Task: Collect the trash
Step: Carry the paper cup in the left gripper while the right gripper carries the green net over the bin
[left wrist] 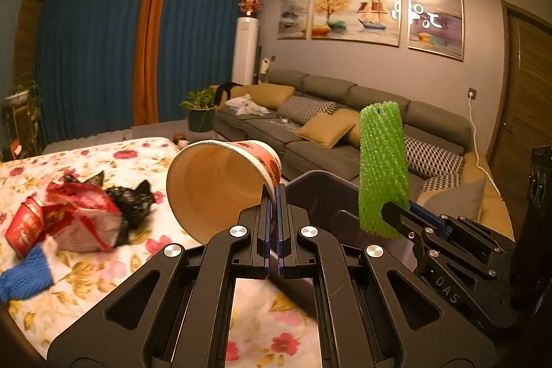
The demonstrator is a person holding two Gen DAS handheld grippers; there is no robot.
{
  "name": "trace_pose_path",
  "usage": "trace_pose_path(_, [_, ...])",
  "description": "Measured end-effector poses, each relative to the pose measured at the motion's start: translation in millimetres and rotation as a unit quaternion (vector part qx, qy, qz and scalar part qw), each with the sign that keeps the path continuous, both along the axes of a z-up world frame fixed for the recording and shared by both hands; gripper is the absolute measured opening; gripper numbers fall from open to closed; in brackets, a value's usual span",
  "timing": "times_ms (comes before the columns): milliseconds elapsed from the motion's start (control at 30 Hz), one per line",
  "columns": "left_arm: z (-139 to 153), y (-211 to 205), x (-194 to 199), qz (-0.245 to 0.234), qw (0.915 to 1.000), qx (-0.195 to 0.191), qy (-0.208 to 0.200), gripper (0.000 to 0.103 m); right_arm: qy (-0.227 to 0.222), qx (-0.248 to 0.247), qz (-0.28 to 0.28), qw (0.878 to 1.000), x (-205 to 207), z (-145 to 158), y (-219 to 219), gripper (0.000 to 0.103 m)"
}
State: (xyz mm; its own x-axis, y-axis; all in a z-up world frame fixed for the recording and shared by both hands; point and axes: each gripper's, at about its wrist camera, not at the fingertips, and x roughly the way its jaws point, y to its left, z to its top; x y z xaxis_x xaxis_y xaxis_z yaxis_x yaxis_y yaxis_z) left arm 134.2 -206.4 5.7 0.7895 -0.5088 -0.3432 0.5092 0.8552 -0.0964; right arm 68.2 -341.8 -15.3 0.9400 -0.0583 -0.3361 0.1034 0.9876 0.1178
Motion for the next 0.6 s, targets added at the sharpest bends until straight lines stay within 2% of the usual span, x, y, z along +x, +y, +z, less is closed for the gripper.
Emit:
trace_pose_path(267, [-7.6,-30.8,9.2,-0.034,0.9994,0.005,0.005,0.002,0.0,0.005,-0.017,1.0,-0.4,-3.7,-14.5,0.013])
trace_pose_path(600, [-22.0,-46.4,25.8,-0.046,0.9987,0.01,0.021,0.002,0.006,0.008,-0.025,1.0,5.6,-6.0,-14.6,0.013])
